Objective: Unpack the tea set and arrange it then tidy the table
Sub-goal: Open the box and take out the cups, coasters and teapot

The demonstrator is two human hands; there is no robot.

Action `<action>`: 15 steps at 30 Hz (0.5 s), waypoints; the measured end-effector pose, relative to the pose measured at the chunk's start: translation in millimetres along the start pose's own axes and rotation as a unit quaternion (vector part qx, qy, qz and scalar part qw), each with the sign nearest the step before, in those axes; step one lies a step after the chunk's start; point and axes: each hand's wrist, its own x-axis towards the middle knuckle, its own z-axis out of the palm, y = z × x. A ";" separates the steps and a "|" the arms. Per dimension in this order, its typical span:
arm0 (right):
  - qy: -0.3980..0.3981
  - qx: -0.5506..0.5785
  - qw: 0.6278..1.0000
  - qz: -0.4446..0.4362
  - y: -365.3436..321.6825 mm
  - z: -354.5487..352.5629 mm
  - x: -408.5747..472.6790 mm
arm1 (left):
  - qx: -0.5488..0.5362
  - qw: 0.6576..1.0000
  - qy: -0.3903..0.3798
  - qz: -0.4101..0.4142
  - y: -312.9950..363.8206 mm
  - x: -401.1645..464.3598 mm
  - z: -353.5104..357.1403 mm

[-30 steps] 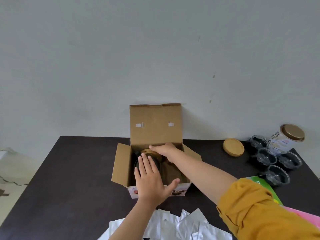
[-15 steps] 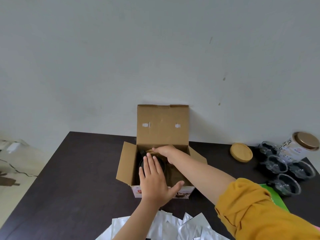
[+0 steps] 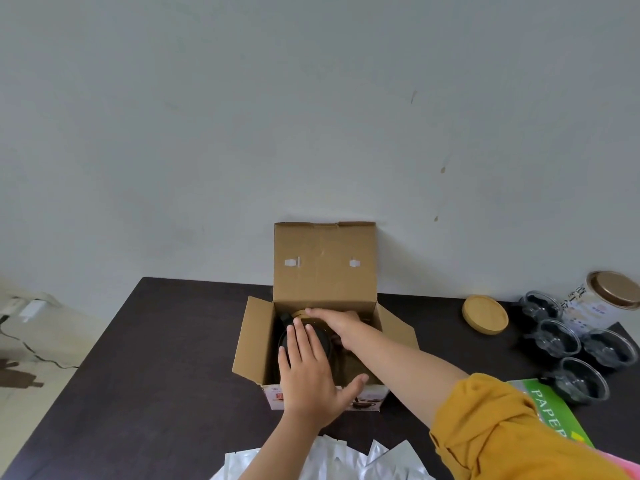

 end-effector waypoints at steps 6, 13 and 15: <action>0.011 0.022 0.998 -0.051 -9.8 -16.8 -17.9 | 0.002 1.000 0.001 0.002 0.7 -0.3 -1.6; -0.044 0.061 0.987 -0.144 -15.7 -93.3 -74.7 | 0.002 1.000 -0.002 0.002 -0.4 -0.2 0.1; 0.013 0.034 0.982 -0.187 -1.6 -122.2 -82.5 | 0.004 1.000 0.001 0.002 -1.2 -0.3 0.9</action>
